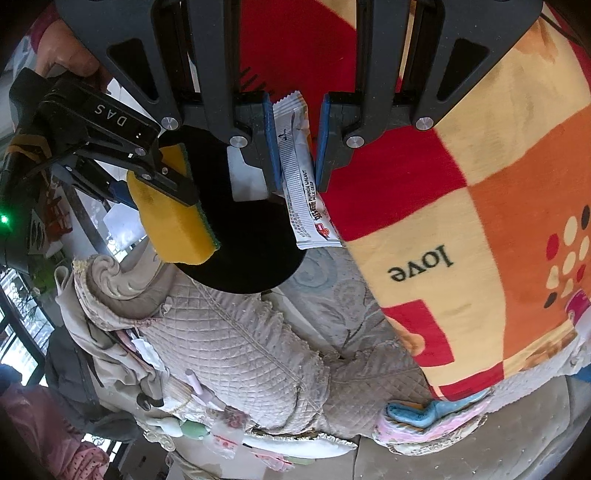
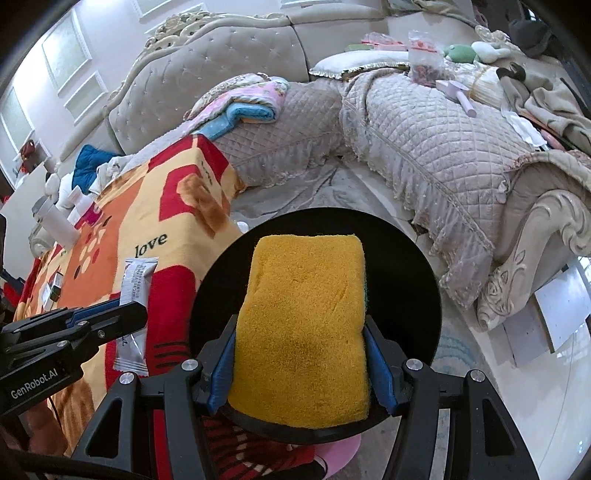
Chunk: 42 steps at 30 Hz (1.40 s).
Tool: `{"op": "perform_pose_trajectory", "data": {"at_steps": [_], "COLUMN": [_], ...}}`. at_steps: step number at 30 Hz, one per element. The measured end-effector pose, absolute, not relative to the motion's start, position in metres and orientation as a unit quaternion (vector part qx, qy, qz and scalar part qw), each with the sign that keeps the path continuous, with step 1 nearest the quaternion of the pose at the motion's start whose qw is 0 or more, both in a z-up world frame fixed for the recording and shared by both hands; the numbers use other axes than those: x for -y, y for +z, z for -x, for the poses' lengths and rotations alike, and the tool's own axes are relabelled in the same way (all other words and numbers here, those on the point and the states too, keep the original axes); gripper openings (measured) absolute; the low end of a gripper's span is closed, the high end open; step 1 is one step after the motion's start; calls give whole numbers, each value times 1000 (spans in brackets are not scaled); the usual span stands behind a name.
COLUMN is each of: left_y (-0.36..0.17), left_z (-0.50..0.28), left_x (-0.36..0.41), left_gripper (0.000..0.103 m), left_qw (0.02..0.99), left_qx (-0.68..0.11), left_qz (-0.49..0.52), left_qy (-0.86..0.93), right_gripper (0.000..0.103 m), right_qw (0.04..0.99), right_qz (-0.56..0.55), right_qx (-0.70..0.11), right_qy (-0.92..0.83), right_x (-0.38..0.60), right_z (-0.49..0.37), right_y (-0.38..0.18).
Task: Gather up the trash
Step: 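Carry the sponge and tube over the black bin and open both tools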
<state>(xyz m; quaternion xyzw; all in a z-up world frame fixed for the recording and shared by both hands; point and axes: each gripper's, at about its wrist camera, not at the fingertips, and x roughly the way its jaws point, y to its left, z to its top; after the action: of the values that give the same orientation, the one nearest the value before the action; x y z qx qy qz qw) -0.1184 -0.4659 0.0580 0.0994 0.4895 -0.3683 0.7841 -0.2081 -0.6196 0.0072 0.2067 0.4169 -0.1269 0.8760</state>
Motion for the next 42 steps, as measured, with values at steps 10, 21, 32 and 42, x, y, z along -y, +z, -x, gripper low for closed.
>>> {"op": "perform_pose_trajectory", "data": {"at_steps": [10, 21, 32, 42], "left_y": [53, 47, 40, 37], "left_z": [117, 109, 109, 105], "left_x": [476, 489, 495, 481], "left_gripper": [16, 16, 17, 37], "left_qw": [780, 767, 753, 756], "left_qx": [-491, -499, -504, -512], "left_qz": [-100, -82, -75, -69], "left_qy": [-375, -394, -416, -402], "right_gripper": [60, 60, 68, 71], "right_qw": [870, 865, 862, 857], "right_qz": [-214, -219, -236, -249], "right_qx": [-423, -429, -424, -427], "right_qy": [-133, -140, -148, -148], "right_x": [628, 637, 646, 645], "right_z": [211, 216, 216, 217], "right_y": [1, -7, -11, -11]}}
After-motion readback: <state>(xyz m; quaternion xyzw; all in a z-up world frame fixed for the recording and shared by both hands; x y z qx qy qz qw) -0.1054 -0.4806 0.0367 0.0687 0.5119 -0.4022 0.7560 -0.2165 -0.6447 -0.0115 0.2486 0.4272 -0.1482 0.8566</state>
